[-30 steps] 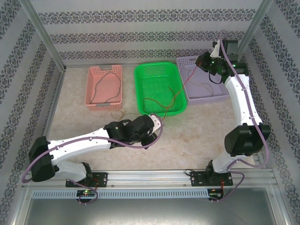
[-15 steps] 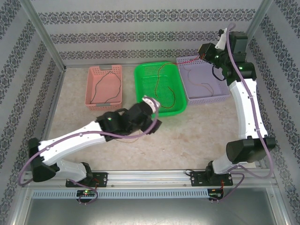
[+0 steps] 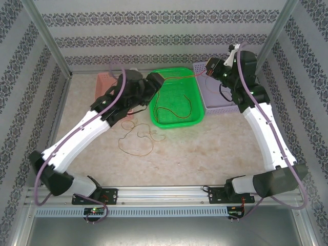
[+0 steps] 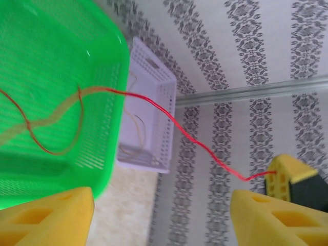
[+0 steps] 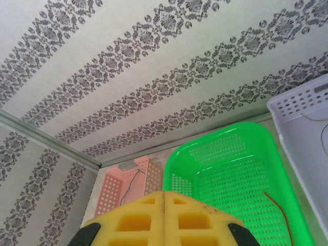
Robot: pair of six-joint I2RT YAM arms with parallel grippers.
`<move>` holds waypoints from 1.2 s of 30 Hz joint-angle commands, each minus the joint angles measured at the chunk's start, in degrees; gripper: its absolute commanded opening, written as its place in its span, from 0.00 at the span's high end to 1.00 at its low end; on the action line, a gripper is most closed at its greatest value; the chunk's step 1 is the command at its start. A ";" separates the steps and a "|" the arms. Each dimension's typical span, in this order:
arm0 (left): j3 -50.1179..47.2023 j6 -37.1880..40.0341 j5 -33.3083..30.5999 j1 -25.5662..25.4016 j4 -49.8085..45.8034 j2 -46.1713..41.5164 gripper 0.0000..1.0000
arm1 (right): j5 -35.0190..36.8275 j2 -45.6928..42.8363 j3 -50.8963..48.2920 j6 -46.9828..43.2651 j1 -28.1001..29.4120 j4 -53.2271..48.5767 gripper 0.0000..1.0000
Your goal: Untangle the cables
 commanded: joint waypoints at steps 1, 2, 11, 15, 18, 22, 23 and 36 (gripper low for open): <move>7.99 -16.06 8.30 0.98 -2.30 6.36 0.29 | 1.25 -2.44 -2.23 1.59 1.82 5.05 1.00; 9.75 -17.02 9.27 0.94 -4.04 8.10 0.29 | 0.94 -2.77 -2.86 1.51 2.39 5.53 1.00; 11.41 -18.54 8.79 2.51 -5.36 13.29 0.60 | 0.88 -6.74 -7.95 1.92 7.60 5.05 1.00; 10.99 -17.51 7.97 2.82 -6.58 12.47 0.84 | 1.67 -8.45 -9.76 1.51 9.14 3.88 1.00; 10.62 -16.79 7.82 3.28 -6.46 11.91 1.00 | 1.26 -9.20 -10.94 1.74 9.76 3.31 1.00; 11.97 -7.28 11.15 5.48 -1.24 12.56 1.00 | -0.87 -10.54 -10.64 1.93 9.37 0.22 0.74; 13.36 -3.77 13.41 6.22 -0.38 13.51 1.00 | -0.89 -11.22 -10.52 2.01 8.88 -0.88 0.63; 24.37 16.62 45.24 10.44 30.89 32.63 1.00 | 0.41 -24.09 -13.36 3.25 -6.02 -10.61 0.38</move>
